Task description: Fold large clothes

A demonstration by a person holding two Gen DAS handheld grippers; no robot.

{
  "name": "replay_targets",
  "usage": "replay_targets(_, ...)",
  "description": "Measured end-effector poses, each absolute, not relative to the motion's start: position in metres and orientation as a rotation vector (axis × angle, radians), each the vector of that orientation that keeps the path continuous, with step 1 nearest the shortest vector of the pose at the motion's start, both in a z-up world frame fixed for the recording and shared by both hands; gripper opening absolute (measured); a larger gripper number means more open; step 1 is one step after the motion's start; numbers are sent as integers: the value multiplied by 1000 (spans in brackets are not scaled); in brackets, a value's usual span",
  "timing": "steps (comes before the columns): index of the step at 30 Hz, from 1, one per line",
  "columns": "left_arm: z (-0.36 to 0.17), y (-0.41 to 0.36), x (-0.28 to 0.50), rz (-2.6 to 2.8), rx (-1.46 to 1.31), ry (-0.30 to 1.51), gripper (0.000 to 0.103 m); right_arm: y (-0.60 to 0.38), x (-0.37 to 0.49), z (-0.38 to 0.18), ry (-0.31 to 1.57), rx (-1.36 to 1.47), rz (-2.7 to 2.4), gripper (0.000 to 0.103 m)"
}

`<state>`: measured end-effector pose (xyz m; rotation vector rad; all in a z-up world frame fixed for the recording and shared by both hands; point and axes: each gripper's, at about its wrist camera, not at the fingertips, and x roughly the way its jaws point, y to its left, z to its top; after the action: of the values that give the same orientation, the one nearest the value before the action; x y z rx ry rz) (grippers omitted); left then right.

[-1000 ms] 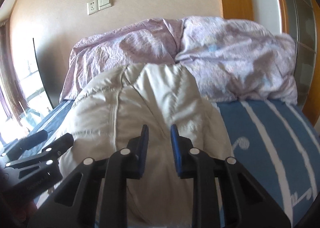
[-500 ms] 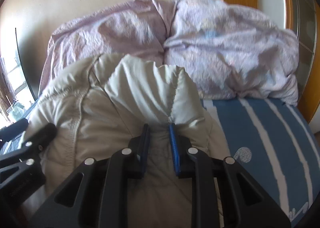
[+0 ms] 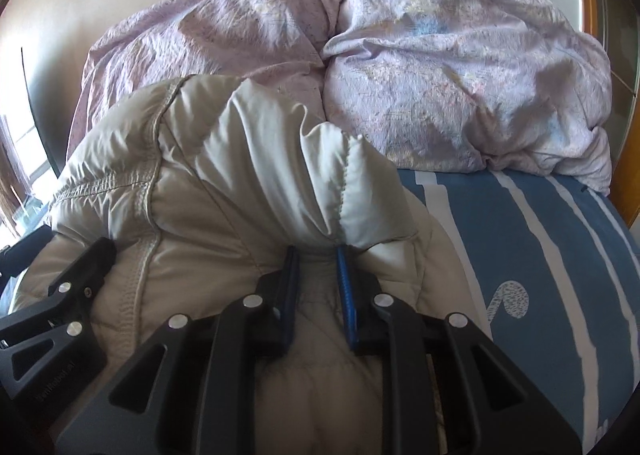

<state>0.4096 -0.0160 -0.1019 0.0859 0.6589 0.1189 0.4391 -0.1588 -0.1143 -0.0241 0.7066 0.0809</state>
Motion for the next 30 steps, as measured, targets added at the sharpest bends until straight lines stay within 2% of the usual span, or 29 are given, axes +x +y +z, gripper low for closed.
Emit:
replay_targets(2,-97,-11,403,102,60,663,77,-158,433,-109,702,-51,88,23)
replay_targets(3,-95,-10,400,100,53,664,78,-157,426,-105,689,-71,93,30)
replay_targets(6,-85,0,377,99,1,652,95,-157,395,-90,627,-80,102,55)
replay_targets(8,-81,6,358,86,-34,637,101,-159,376,-83,605,-69,113,60)
replay_targets(14,-72,14,301,108,-25,574,102,-161,320,-76,574,-28,130,73)
replay_targets(19,-70,16,262,112,-5,547,102,-164,283,-72,538,-9,111,94)
replay_targets(30,-75,35,218,135,-75,544,102,-176,215,-63,441,-12,59,98)
